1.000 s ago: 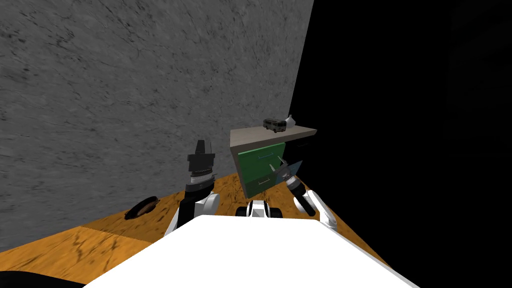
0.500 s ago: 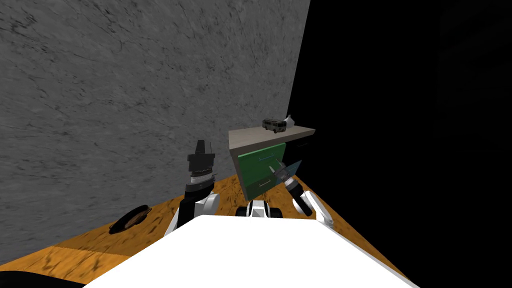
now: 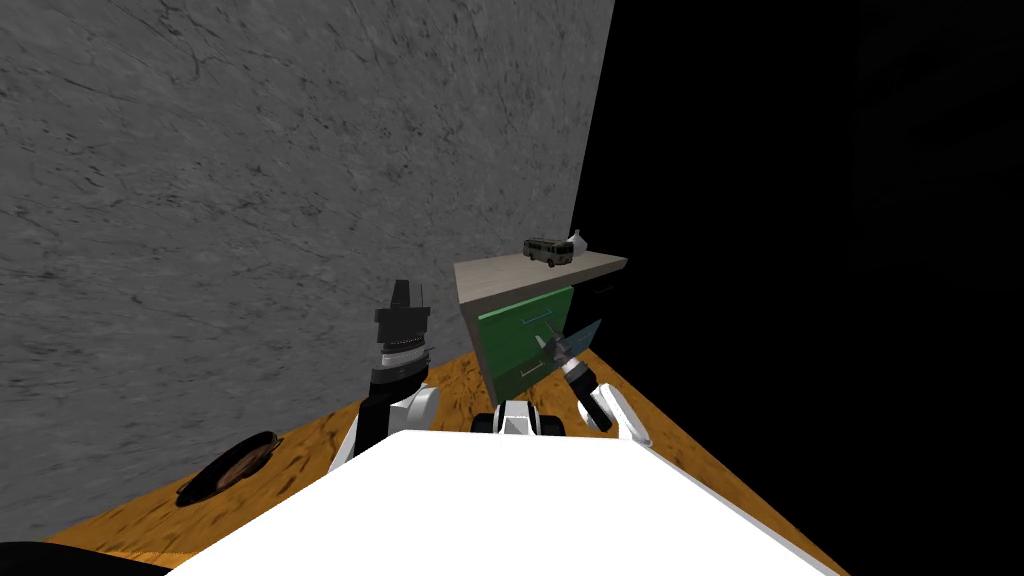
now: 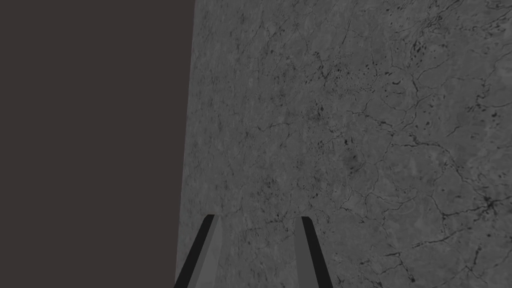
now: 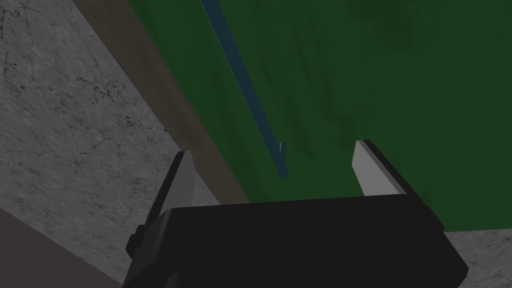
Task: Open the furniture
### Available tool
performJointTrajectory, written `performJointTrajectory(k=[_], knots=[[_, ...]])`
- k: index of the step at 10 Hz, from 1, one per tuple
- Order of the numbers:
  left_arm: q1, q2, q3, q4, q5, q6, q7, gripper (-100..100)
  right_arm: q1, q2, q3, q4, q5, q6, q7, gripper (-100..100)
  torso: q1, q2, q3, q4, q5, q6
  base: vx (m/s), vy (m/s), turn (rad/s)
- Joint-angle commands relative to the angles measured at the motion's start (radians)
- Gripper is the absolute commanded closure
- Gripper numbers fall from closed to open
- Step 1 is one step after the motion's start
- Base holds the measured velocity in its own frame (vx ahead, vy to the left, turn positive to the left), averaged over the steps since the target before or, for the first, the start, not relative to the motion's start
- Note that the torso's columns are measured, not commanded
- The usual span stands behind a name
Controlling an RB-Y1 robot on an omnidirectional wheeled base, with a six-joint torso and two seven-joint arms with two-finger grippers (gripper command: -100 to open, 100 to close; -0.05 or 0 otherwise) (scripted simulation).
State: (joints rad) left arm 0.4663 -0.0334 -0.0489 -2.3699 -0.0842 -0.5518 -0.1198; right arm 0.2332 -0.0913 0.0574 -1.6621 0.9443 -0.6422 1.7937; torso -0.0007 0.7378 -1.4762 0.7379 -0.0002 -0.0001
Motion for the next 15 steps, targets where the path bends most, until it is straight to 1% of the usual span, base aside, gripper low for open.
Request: performJointTrajectory(k=[1,3,4,5,6,7,8,9,10,11,15], knots=[[0.000,0.000,0.000,0.000,0.000,0.000,0.000,0,-0.001,0.067,-0.003,0.023,0.035,0.007,0.045,-100,0.000,0.001,0.000,0.000,0.000,0.000,0.023,0.054,-0.057],[0.000,0.000,0.000,0.000,0.000,0.000,0.000,0,-0.001,0.120,-0.004,0.033,0.048,0.009,0.063,-100,0.000,0.001,0.001,0.000,0.000,0.000,0.016,0.035,-0.034],[0.000,0.000,0.000,0.000,0.000,0.000,0.000,0,-0.001,0.136,-0.005,0.035,0.051,0.009,0.066,-100,0.000,0.001,0.000,0.000,0.000,0.000,0.012,0.017,-0.019],[0.000,0.000,0.000,0.000,0.000,0.000,0.000,0,0.000,0.126,-0.004,0.034,0.049,0.009,0.065,-100,-0.001,0.000,0.000,0.000,0.000,0.000,0.004,0.007,-0.002],[0.000,0.000,0.000,0.000,0.000,0.000,0.000,0,-0.015,0.120,0.001,0.022,0.058,0.036,0.046,-100,-0.001,0.001,0.000,0.000,0.000,0.000,0.020,0.019,0.042],[0.000,0.000,0.000,0.000,0.000,0.000,0.000,0,-0.023,0.116,0.004,0.015,0.063,0.053,0.034,-100,0.001,0.000,0.000,0.000,0.000,0.000,0.044,0.046,0.059],[0.000,0.000,0.000,0.000,0.000,0.000,0.000,0,-0.019,0.117,0.003,0.018,0.061,0.042,0.041,-100,0.003,-0.002,-0.001,0.000,0.001,0.000,0.022,0.024,0.010],[0.000,0.000,0.000,0.000,0.000,0.000,0.000,0,-0.003,0.126,-0.003,0.032,0.051,0.014,0.062,100,0.001,0.000,0.000,0.000,0.000,0.000,-0.018,-0.018,-0.060],[0.000,0.000,0.000,0.000,0.000,0.000,0.000,0,-0.011,0.122,-0.001,0.027,0.055,0.030,0.049,100,-0.002,0.003,0.002,0.001,-0.001,0.000,-0.012,-0.011,-0.015],[0.000,0.000,0.000,0.000,0.000,0.000,0.000,0,-0.013,0.115,0.002,0.018,0.058,0.035,0.040,100,-0.001,0.002,0.001,0.001,0.000,0.000,-0.081,-0.036,0.000],[0.000,0.000,0.000,0.000,0.000,0.000,0.000,0,-0.019,0.097,0.011,-0.007,0.066,0.056,0.010,100,0.000,0.003,0.002,0.001,0.000,0.000,-0.168,-0.075,-0.003]])
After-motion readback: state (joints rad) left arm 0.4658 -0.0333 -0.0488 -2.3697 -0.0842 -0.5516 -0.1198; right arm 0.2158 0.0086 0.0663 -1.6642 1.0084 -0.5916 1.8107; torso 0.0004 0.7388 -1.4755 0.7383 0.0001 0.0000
